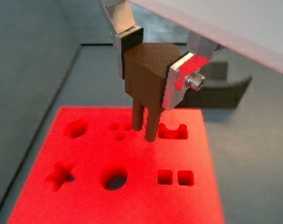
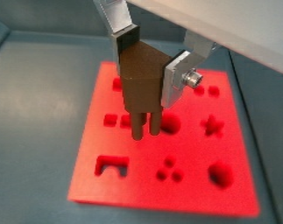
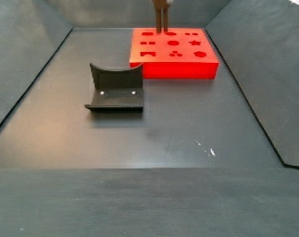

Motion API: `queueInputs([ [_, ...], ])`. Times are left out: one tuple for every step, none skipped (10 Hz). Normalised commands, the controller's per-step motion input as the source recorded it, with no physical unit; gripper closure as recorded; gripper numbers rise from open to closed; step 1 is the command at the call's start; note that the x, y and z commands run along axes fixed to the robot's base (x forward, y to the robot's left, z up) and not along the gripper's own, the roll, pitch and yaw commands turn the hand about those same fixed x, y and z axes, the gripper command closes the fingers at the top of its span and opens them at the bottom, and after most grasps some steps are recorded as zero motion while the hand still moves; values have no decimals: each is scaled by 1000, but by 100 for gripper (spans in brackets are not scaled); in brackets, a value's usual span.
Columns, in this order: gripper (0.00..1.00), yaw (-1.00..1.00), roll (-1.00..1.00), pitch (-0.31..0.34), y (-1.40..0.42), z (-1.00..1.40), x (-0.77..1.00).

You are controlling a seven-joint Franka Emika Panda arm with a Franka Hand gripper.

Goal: Insert the 3 prong object.

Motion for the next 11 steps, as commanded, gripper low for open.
queueInputs([
  [100,-823,1,49,211,-197,6],
  [100,0,0,-27,0,0,-6],
  [100,0,0,-7,0,0,0],
  [100,-357,-439,-209,237,0,-80],
  [100,-414,-500,-331,74,60,0],
  [100,-420,-500,-370,20,149,0],
  [100,-380,-500,-364,14,243,-140],
  [100,-420,-476,-346,11,331,-263],
  [100,-57,-121,-80,149,14,-109],
  [100,-43,6,0,174,-109,-203],
  [100,-277,313,0,326,-289,0],
])
